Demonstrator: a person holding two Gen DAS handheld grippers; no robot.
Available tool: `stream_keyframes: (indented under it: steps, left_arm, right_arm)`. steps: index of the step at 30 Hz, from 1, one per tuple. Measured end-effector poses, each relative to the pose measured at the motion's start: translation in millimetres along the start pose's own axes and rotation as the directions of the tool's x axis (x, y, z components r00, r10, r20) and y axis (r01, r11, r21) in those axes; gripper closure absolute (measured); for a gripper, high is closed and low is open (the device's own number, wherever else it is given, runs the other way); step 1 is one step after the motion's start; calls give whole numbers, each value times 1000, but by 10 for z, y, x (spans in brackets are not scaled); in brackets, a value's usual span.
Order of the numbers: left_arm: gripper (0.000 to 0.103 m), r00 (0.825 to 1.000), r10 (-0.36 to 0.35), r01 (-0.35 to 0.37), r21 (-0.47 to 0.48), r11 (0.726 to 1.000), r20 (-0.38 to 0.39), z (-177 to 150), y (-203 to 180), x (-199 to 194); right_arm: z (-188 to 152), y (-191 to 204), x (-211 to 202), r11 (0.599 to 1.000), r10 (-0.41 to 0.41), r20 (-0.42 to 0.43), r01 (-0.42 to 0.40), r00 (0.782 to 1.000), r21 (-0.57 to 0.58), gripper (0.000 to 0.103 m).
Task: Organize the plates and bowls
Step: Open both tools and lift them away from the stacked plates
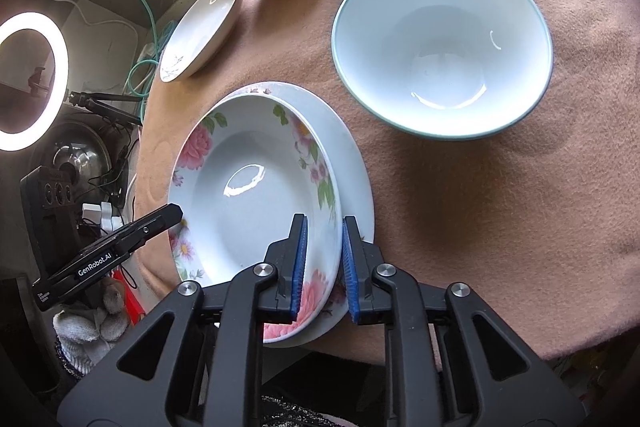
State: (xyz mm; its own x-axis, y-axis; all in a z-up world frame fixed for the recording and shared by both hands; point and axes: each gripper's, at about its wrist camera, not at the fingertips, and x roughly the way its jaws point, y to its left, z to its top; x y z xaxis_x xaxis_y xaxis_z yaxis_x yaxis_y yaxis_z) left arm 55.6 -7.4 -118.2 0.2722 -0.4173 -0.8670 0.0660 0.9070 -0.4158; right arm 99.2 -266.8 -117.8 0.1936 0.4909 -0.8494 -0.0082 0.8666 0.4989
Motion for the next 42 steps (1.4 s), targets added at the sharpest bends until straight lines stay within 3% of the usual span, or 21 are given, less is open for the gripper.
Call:
stream_keyframes:
  steps: [8,13,34,38,42]
  left_arm:
    - [88,1000,1,0,-5,1000,14,-4,5,-48]
    - [88,999,-5,6,-16,1000,48,0,23,-175]
    - [88,987,37,-25,-76,997,157,-21,-25,-476]
    - [88,982,51,-35,-93,995,180,-31,-48,-526]
    - [88,977,64,-42,-106,993,206,-38,-104,-566]
  right_arm:
    - [-24,47,-64,999,-32,27,33,999,-28,78]
    - [-28,68,-211,998,-46,69,49,997,-43,64]
    - [3,263,-791,988,48,253,-8,966,-156,64]
    - [43,321,-848,977,100,238,-50,966,-208,63]
    - [63,349,-920,969,96,237,-36,967,-245,57]
